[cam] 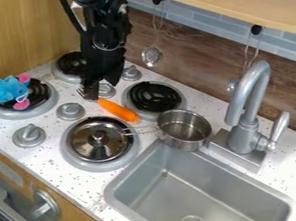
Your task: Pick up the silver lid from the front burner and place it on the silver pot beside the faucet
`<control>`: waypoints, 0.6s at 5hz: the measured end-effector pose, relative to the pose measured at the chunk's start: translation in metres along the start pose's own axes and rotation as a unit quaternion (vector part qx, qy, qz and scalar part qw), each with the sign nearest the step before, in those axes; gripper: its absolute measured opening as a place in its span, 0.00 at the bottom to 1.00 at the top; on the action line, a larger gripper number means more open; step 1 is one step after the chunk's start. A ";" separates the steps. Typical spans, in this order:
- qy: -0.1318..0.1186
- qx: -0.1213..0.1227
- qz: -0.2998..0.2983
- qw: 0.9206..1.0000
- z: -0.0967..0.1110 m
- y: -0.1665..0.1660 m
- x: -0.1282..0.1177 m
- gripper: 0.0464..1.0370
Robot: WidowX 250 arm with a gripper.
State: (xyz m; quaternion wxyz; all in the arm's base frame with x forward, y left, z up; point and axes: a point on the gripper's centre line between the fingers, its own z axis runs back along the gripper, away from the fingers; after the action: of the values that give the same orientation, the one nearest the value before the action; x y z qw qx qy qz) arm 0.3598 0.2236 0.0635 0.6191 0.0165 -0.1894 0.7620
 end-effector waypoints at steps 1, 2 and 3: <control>0.011 0.023 -0.009 1.000 -0.016 0.009 -0.013 0.95; 0.030 0.043 -0.013 0.999 -0.022 0.024 -0.022 0.95; 0.034 0.044 -0.007 0.998 -0.010 0.034 -0.023 0.95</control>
State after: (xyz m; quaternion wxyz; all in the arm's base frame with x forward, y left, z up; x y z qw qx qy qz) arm 0.3346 0.1997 0.0391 0.6291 0.0189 -0.1345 0.7654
